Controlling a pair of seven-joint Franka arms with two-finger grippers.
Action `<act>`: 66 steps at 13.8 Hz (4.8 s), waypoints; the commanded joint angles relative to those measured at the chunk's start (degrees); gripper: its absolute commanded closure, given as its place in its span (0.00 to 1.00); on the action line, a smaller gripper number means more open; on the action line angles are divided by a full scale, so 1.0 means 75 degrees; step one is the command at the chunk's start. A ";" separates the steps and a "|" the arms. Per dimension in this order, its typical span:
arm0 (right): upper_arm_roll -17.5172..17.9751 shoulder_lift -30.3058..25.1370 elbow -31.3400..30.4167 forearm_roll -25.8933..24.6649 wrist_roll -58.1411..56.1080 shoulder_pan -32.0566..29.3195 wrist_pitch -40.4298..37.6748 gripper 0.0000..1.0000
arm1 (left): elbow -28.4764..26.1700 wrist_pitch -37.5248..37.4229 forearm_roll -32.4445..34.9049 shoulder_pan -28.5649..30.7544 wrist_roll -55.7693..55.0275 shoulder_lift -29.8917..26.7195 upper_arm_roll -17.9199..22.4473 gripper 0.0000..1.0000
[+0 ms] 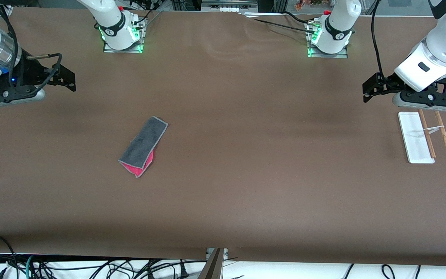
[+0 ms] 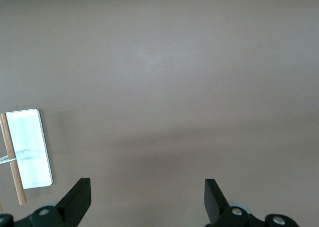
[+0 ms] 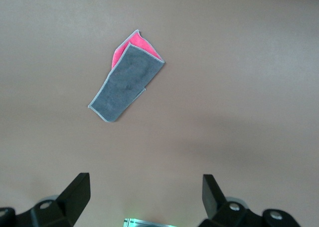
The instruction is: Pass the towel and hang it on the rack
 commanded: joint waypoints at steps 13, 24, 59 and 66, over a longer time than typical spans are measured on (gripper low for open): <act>0.0080 -0.0051 -0.0116 -0.0063 0.0071 0.0061 0.0143 0.01 | 0.0221 -0.0058 0.0174 0.0096 -0.0062 0.0107 -0.0084 0.00; 0.0092 -0.0215 -0.0655 -0.0016 0.0071 0.0061 0.0482 0.01 | 0.0221 -0.0057 0.0186 0.0096 -0.0074 0.0142 -0.0107 0.00; 0.1065 0.2539 -0.4171 -0.0378 0.4513 0.1843 0.7233 0.01 | 0.0444 -0.0268 0.0187 -0.0021 -0.0168 0.0236 -0.0272 0.00; 0.1018 0.2644 -0.4499 -0.1105 0.4454 0.1831 0.7256 0.04 | 0.0444 -0.0315 0.0186 0.0084 -0.0168 0.0212 -0.0225 0.00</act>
